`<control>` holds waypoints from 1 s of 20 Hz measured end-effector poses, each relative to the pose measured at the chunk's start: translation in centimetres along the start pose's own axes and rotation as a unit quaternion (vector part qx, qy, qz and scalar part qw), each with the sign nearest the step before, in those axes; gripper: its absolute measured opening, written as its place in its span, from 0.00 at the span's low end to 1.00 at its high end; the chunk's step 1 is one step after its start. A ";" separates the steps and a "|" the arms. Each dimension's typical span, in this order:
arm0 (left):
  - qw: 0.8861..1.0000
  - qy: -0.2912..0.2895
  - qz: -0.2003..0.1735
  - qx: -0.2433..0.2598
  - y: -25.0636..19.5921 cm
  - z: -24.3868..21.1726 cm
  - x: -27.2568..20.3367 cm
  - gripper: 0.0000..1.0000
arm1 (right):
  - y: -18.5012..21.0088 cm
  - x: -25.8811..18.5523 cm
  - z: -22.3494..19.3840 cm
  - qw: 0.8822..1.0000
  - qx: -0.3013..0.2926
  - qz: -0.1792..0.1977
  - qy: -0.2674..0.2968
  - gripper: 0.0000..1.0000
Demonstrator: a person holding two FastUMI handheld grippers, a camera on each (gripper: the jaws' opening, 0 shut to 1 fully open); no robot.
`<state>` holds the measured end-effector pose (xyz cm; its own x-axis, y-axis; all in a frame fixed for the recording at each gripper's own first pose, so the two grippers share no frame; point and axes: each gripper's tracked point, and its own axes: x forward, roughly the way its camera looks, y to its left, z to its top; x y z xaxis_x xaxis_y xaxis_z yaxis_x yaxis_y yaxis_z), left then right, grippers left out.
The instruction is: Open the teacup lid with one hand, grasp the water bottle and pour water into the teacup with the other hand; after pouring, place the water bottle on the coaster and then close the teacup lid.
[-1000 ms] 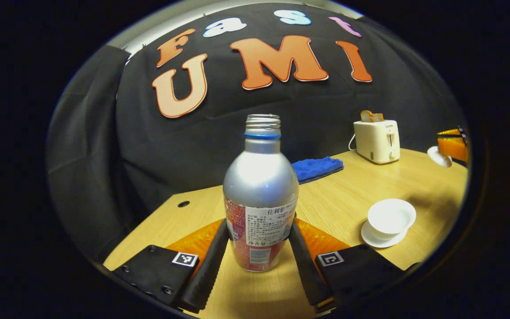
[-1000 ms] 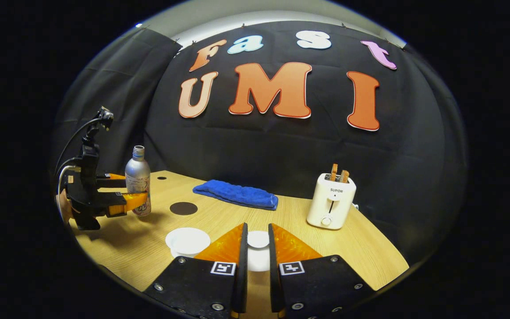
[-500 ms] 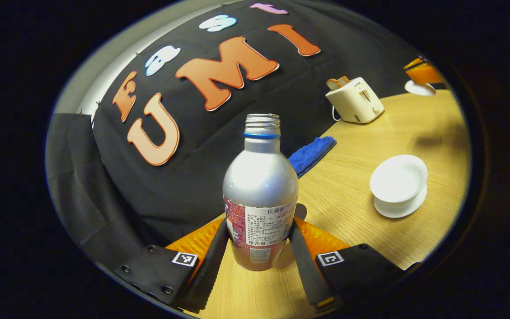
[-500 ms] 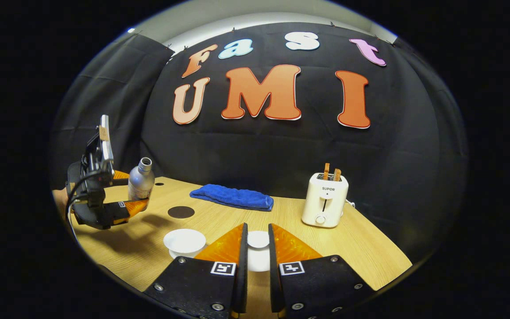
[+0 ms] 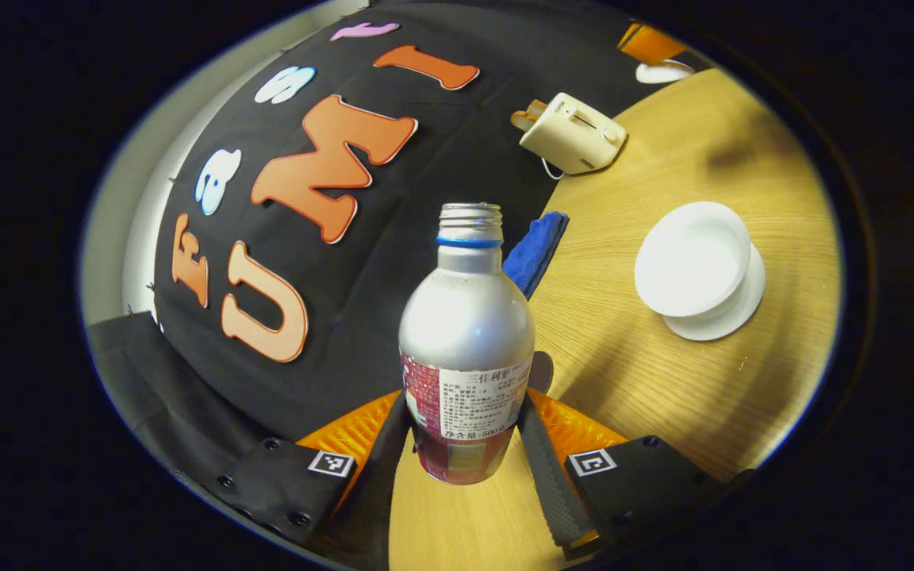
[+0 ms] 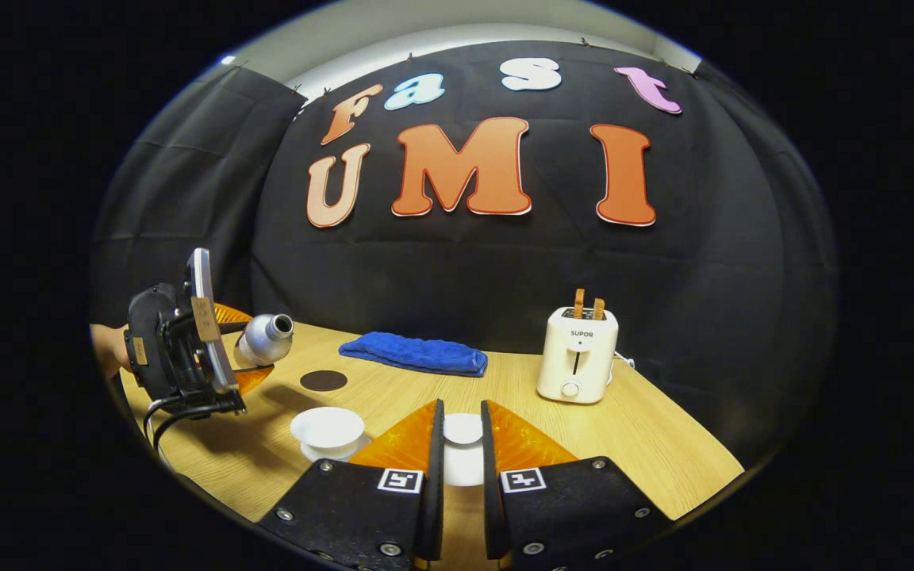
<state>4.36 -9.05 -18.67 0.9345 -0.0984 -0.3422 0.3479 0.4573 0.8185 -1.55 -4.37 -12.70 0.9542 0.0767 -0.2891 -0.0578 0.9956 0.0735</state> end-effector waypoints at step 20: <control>0.961 -0.030 0.060 0.266 2.6 2.5 1.0 0.83 | -2.0 -0.6 -0.9 0.999 0.036 -0.012 -0.003 0.22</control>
<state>6.43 -10.18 -15.72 0.9674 -0.1321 -0.2159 0.2114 -0.0477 0.9762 -2.24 -6.39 -13.49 0.9568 0.0525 -0.2858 -0.0142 0.9908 0.1346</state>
